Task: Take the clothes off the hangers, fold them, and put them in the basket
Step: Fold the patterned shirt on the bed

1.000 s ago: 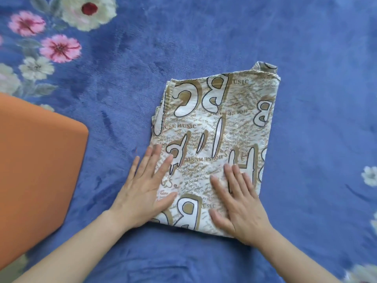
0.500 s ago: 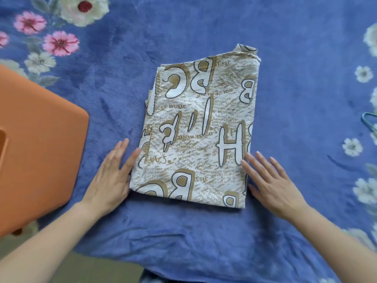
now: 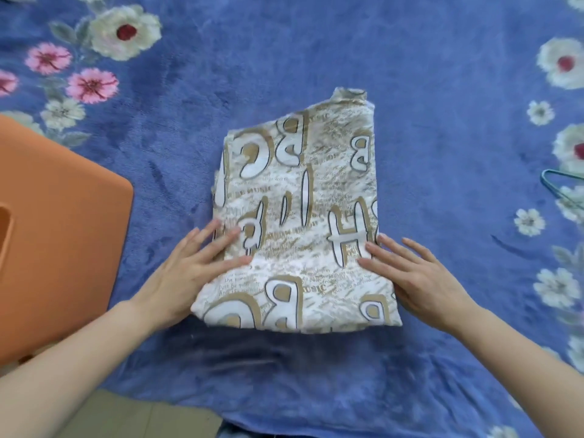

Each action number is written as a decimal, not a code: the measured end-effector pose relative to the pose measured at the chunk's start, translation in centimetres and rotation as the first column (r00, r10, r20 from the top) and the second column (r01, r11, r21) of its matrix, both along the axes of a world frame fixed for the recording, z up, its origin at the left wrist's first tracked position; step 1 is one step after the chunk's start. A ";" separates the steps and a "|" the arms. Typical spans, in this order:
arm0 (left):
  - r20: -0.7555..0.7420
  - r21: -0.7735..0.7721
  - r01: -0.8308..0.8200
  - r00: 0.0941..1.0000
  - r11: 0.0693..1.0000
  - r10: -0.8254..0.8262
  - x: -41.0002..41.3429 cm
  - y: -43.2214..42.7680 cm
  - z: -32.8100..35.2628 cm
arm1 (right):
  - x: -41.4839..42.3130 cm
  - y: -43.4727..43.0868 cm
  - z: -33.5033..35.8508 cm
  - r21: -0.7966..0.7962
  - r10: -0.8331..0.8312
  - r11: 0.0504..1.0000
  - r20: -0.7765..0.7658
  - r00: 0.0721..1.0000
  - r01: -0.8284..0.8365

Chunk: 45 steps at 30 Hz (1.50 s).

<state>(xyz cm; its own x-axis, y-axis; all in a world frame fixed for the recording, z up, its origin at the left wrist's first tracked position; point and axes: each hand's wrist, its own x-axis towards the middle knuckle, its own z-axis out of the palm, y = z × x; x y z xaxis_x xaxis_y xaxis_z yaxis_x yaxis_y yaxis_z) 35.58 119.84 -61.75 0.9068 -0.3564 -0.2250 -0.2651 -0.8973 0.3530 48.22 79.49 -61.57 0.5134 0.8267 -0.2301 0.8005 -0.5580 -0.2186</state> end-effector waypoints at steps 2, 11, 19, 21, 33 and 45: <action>-0.078 -0.094 0.052 0.995 0.994 -0.059 -2.0 -1.4 0.9 | -1.0 -1.8 0.7 0.019 0.071 0.997 -0.029 0.997 -0.071; -0.261 -0.329 -0.617 0.787 0.715 0.560 -1.3 -2.6 -0.6 | 2.6 2.6 4.4 0.185 -0.422 0.713 -0.657 0.624 0.677; -0.466 -0.315 -0.945 0.236 0.089 0.853 8.2 -4.5 0.8 | 9.3 10.4 2.0 -0.115 -0.612 0.375 -0.776 0.153 0.920; -0.462 -0.319 -0.947 0.175 0.021 0.869 8.4 -4.9 0.8 | 9.0 11.2 1.5 -0.079 -0.643 0.311 -0.751 0.148 0.947; -0.119 -0.511 -0.848 0.232 0.141 0.965 10.5 -6.1 0.7 | 11.6 13.6 1.1 0.360 -0.786 0.188 -0.503 0.360 0.914; 0.244 -0.379 -0.785 0.426 0.490 0.871 12.3 -8.6 1.0 | 8.8 16.0 -1.2 0.511 -0.593 0.713 0.076 0.801 0.479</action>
